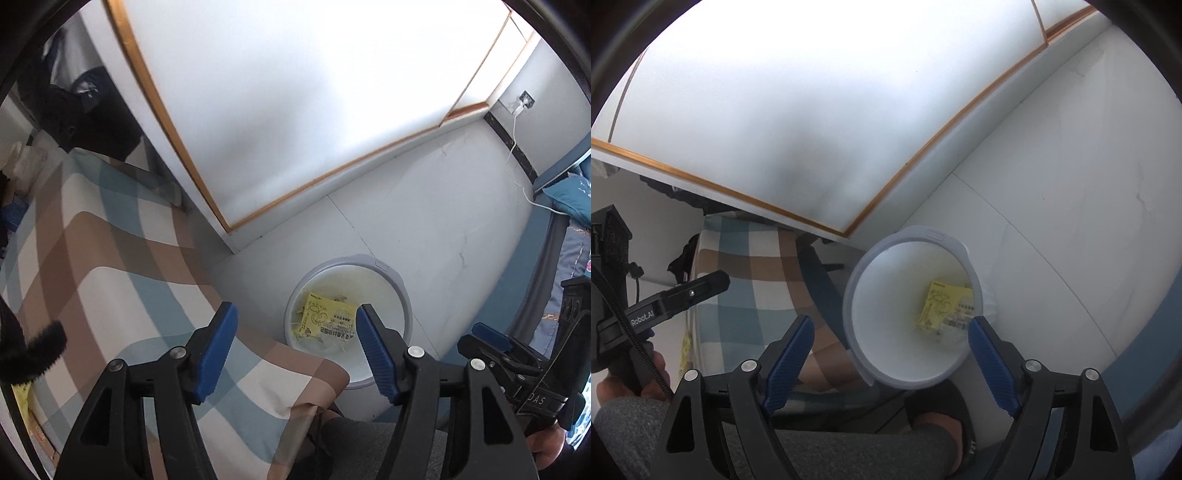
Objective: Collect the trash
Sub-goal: 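Move both open grippers back over the table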
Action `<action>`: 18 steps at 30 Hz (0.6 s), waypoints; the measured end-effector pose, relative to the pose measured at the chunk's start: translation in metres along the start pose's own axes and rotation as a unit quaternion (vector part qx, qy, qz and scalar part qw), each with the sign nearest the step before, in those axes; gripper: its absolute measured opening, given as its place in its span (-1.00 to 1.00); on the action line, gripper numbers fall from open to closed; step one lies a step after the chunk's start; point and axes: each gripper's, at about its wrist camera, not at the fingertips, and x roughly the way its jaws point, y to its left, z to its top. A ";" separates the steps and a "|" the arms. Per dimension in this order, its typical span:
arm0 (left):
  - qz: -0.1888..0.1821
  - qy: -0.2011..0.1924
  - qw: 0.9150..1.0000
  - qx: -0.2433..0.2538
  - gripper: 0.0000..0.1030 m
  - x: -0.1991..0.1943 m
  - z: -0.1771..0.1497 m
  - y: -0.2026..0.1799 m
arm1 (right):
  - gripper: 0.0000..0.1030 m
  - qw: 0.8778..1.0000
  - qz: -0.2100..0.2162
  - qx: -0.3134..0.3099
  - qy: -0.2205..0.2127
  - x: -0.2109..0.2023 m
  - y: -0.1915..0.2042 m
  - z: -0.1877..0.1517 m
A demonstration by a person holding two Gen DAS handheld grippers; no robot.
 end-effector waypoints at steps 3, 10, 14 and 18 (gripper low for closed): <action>0.003 -0.027 0.999 -0.018 0.22 -0.021 -0.004 0.013 | 0.73 1.000 -0.005 -0.024 -0.015 -0.014 0.016 0.000; 0.023 -0.101 0.993 -0.062 0.22 -0.076 -0.023 0.043 | 0.74 0.997 -0.002 -0.056 -0.056 -0.051 0.057 0.003; 0.030 -0.139 0.986 -0.087 0.22 -0.107 -0.036 0.063 | 0.78 0.993 0.005 -0.080 -0.084 -0.072 0.090 0.004; 0.037 -0.181 0.976 -0.113 0.22 -0.140 -0.052 0.090 | 0.79 0.988 0.013 -0.106 -0.110 -0.093 0.127 0.003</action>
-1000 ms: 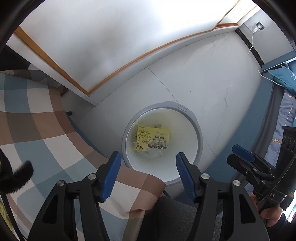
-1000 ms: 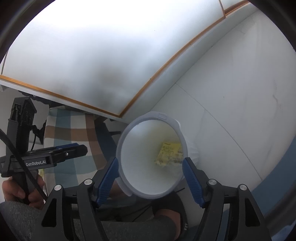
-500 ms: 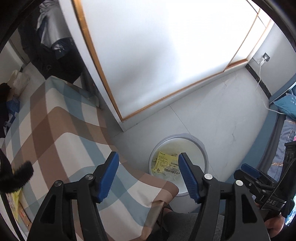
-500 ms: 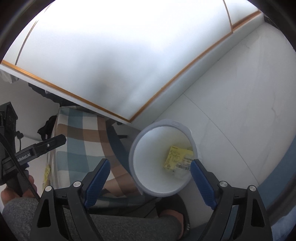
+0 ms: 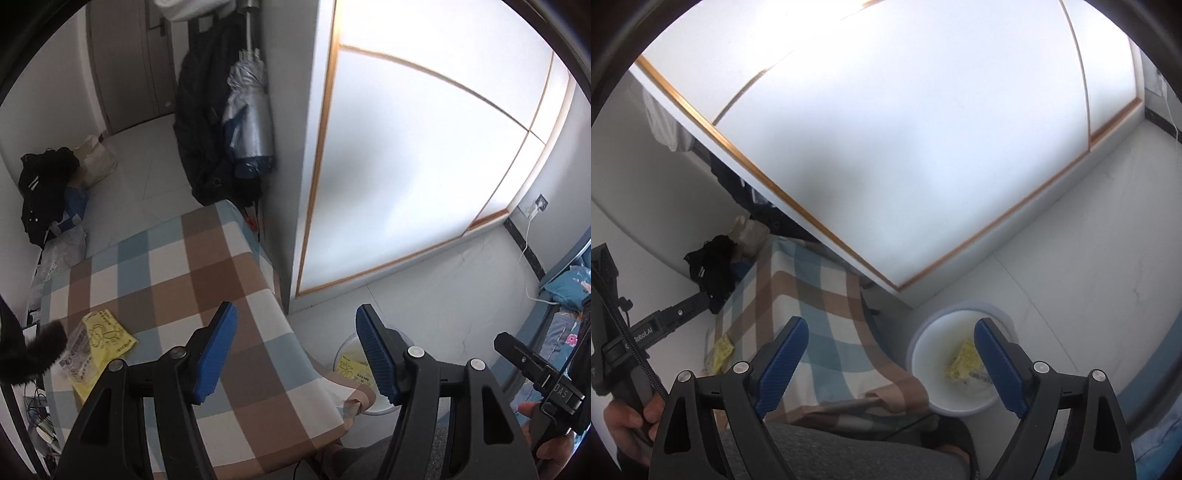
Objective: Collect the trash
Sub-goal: 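Move both open grippers back over the table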
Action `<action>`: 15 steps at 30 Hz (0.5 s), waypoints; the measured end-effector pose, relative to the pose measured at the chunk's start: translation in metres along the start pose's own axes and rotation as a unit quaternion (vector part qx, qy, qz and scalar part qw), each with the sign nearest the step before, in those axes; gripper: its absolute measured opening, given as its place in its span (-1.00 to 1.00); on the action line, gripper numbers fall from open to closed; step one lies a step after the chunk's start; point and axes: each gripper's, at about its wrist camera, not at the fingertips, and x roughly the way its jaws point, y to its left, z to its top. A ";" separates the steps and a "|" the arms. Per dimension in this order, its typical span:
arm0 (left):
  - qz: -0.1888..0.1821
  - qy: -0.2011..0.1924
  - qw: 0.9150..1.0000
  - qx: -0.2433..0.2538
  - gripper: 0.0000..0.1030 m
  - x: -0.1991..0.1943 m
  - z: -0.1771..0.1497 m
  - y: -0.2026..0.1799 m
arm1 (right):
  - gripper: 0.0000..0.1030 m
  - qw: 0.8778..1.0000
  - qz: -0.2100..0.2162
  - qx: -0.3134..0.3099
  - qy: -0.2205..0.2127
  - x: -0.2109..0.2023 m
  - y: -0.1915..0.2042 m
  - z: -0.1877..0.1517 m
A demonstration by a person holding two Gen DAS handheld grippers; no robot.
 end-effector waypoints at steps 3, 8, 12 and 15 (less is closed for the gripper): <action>0.008 -0.031 0.999 -0.021 0.22 -0.024 0.001 0.026 | 0.80 1.000 0.012 -0.023 -0.016 -0.014 0.031 0.005; 0.023 -0.074 0.995 -0.058 0.24 -0.056 -0.005 0.068 | 0.85 0.996 0.040 -0.072 -0.041 -0.029 0.094 0.005; 0.045 -0.104 0.990 -0.079 0.41 -0.078 -0.012 0.100 | 0.85 0.991 0.080 -0.102 -0.042 -0.029 0.139 -0.002; 0.058 -0.124 0.986 -0.097 0.43 -0.095 -0.021 0.126 | 0.85 0.986 0.098 -0.127 -0.043 -0.025 0.172 -0.011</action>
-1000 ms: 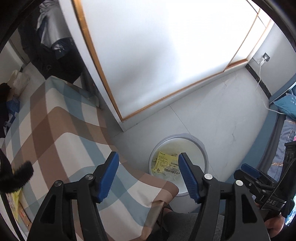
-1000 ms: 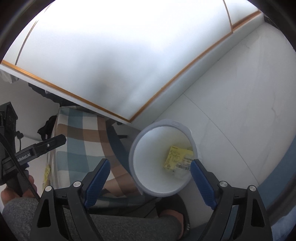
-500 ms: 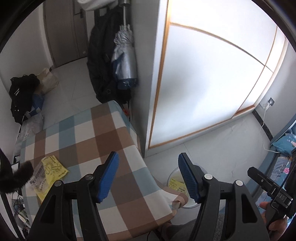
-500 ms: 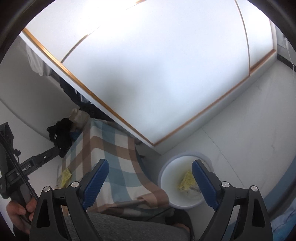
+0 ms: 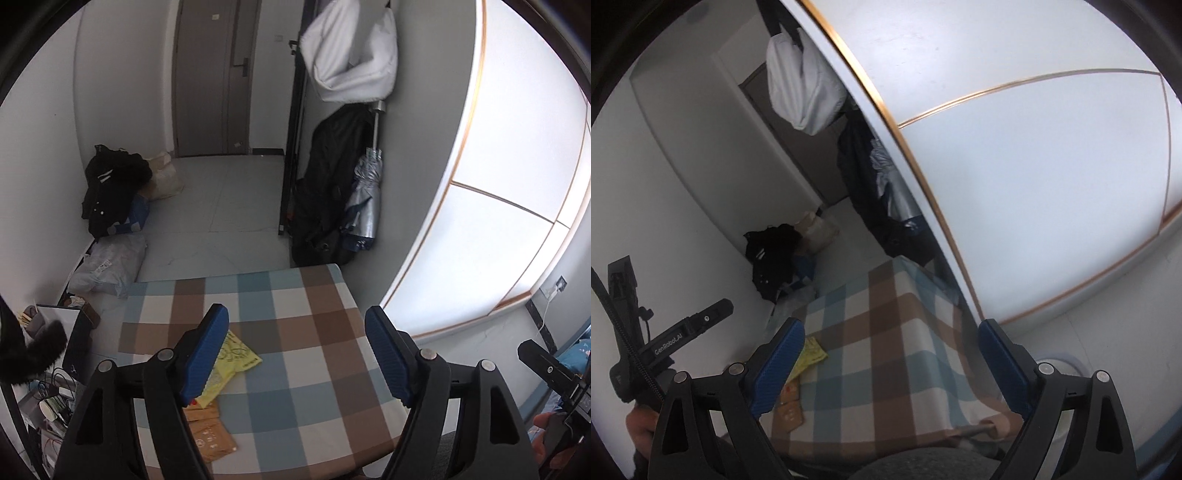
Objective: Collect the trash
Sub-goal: 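Move both open grippers back over the table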
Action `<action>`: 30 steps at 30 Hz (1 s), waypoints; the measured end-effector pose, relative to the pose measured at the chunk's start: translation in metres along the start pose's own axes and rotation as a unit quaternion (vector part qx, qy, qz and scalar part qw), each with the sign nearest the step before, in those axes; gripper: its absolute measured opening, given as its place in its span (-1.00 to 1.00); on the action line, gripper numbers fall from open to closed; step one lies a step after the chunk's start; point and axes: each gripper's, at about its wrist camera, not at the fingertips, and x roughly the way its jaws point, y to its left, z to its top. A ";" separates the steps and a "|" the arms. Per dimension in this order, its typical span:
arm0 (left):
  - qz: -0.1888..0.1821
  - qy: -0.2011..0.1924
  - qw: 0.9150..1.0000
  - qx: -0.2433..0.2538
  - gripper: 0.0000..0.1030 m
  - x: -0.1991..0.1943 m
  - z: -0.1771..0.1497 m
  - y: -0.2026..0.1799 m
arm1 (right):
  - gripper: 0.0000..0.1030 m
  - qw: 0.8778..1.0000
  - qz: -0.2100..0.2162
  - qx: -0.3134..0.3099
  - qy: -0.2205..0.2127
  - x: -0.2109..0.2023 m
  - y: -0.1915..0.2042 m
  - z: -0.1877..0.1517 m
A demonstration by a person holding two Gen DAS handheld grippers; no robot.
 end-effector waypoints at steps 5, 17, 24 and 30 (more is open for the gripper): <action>0.031 -0.025 0.999 -0.031 0.52 -0.012 -0.003 0.048 | 0.85 0.999 0.035 -0.037 0.000 0.018 0.055 -0.009; 0.096 -0.044 0.990 -0.096 0.64 -0.015 -0.027 0.144 | 0.85 0.990 0.081 -0.109 0.045 0.083 0.145 -0.042; 0.114 -0.027 0.984 -0.131 0.65 -0.005 -0.045 0.188 | 0.85 0.985 0.082 -0.121 0.096 0.135 0.170 -0.067; 0.112 -0.004 0.982 -0.153 0.65 0.008 -0.058 0.214 | 0.85 0.980 0.067 -0.135 0.131 0.167 0.178 -0.088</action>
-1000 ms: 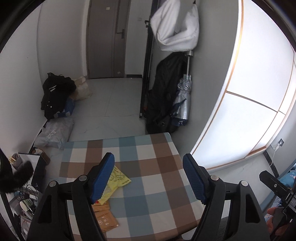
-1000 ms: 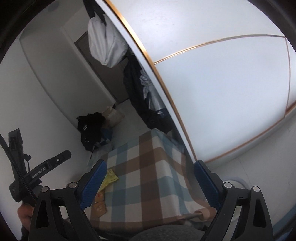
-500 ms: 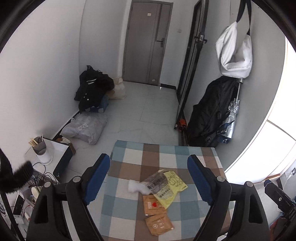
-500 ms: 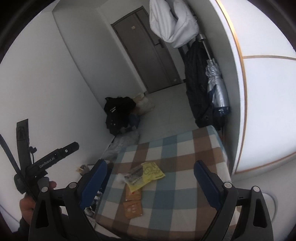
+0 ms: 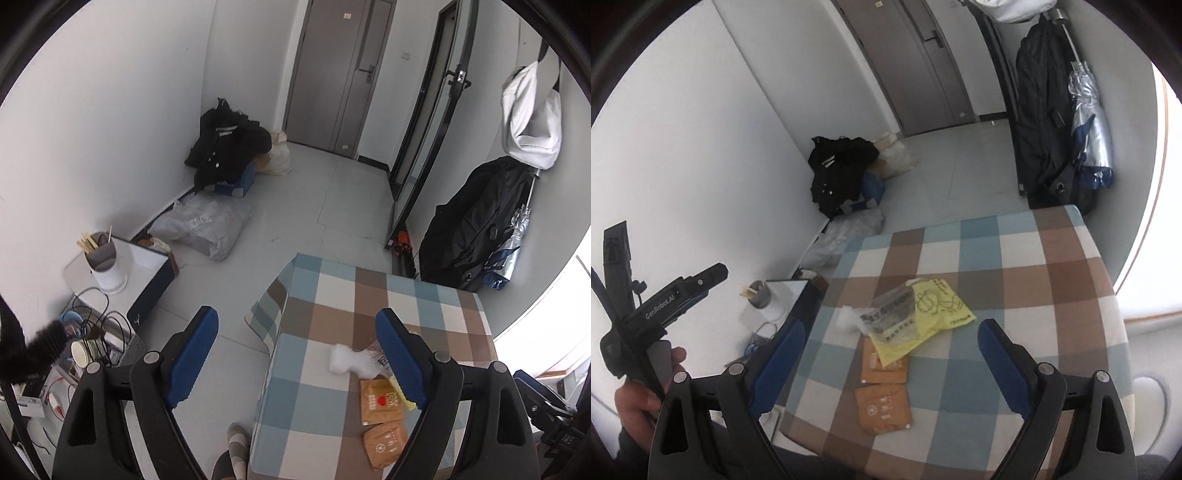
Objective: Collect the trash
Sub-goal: 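Move both open grippers back over the table, then lower the right gripper onto the clear bread bag and close on it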
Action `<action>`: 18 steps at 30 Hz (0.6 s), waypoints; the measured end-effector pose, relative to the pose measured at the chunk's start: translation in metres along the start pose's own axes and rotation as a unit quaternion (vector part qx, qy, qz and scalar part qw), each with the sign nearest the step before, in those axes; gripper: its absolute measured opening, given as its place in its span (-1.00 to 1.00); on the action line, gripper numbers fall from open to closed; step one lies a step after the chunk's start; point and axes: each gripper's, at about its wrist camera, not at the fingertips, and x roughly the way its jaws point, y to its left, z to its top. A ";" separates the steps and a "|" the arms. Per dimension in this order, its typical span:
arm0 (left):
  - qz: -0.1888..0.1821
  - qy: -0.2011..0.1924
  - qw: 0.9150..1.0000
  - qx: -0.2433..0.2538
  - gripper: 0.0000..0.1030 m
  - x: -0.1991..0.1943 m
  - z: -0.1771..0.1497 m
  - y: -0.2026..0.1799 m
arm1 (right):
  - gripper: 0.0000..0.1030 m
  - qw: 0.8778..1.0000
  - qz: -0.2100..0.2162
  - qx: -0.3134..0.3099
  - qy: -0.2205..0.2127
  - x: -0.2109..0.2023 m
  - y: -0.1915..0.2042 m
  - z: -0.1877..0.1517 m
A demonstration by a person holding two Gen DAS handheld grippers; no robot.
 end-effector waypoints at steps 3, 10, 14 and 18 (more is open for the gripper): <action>-0.002 0.017 1.000 -0.026 0.65 0.005 -0.005 0.015 | 0.85 1.000 -0.007 -0.011 0.019 0.015 0.004 -0.004; -0.003 0.042 0.998 -0.044 0.65 0.017 -0.002 0.024 | 0.85 0.997 -0.026 -0.047 0.064 0.045 0.006 -0.003; -0.009 0.058 0.997 -0.056 0.65 0.023 -0.001 0.028 | 0.85 0.991 -0.018 -0.073 0.112 0.073 0.005 0.005; 0.013 0.057 0.995 -0.083 0.65 0.024 0.000 0.037 | 0.85 0.976 -0.001 -0.133 0.173 0.111 0.009 0.007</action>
